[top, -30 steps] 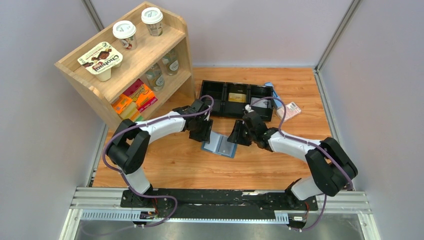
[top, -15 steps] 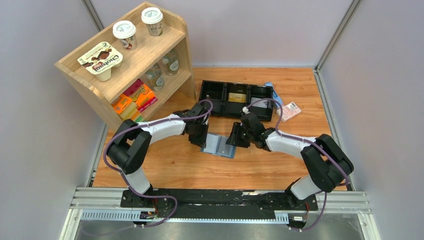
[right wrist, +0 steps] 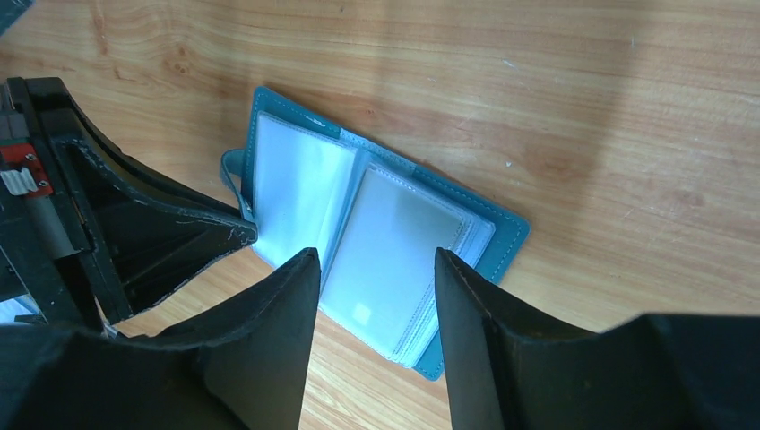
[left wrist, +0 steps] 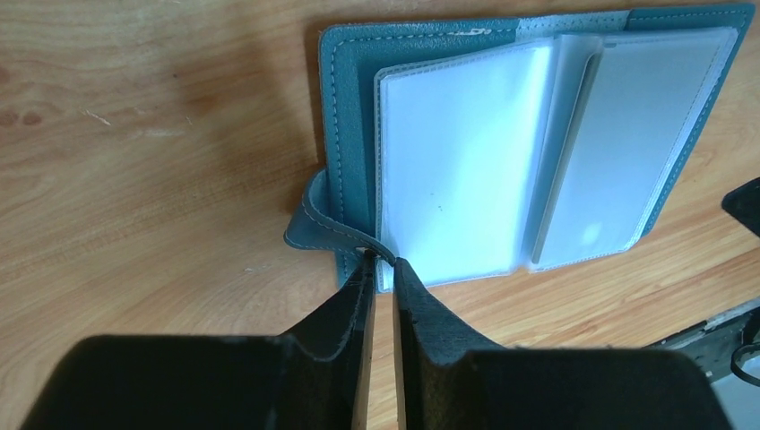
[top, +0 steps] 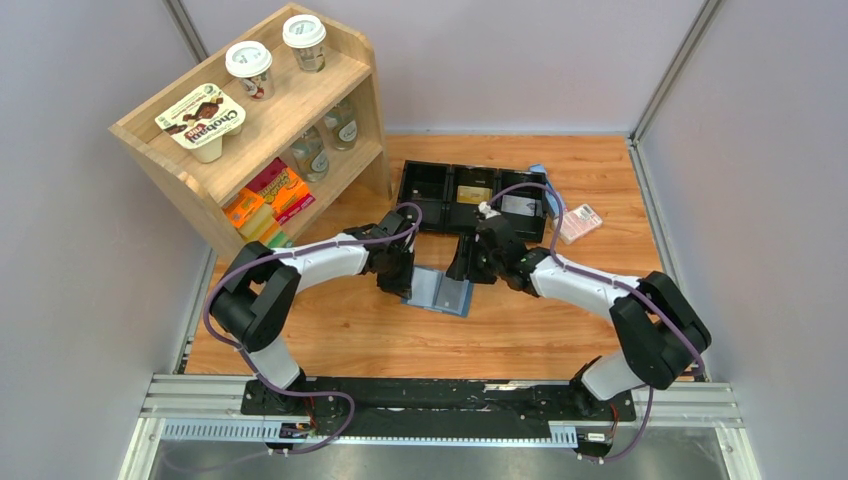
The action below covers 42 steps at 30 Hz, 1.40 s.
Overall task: Take the credit cards out of the card holder
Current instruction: Remove the credit card from the card holder.
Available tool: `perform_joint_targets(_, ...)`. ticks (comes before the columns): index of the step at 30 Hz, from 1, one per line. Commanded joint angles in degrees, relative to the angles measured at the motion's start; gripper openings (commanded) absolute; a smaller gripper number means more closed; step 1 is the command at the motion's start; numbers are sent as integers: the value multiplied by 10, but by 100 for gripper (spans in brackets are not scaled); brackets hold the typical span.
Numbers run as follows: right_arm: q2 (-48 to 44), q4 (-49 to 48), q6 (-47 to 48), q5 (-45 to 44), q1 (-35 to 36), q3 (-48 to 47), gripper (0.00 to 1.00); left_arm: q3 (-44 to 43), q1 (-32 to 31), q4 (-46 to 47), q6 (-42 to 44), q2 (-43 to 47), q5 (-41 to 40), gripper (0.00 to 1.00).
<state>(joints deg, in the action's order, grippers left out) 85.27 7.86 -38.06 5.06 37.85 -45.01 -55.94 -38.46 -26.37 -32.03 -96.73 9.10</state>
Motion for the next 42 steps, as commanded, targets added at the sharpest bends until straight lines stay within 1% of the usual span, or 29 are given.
perform_joint_targets(1,11,-7,19,-9,3,-25,53,7,-5,3,-9,17,13,19)
perform_joint_targets(9,41,10,31,-12,3,-50,59,11,-5,4,-9,21,12,19)
perform_joint_targets(16,67,12,40,-6,3,-54,63,12,-5,6,-11,19,17,18)
perform_joint_targets(19,75,10,43,4,4,-55,63,12,-5,6,-11,19,18,18)
perform_joint_targets(28,66,12,55,44,7,-66,53,11,-6,6,-13,19,21,18)
perform_joint_targets(38,71,8,56,93,10,-82,52,9,-8,6,-16,20,25,18)
perform_joint_targets(42,74,-27,53,147,12,-80,52,12,-8,10,-21,22,29,18)
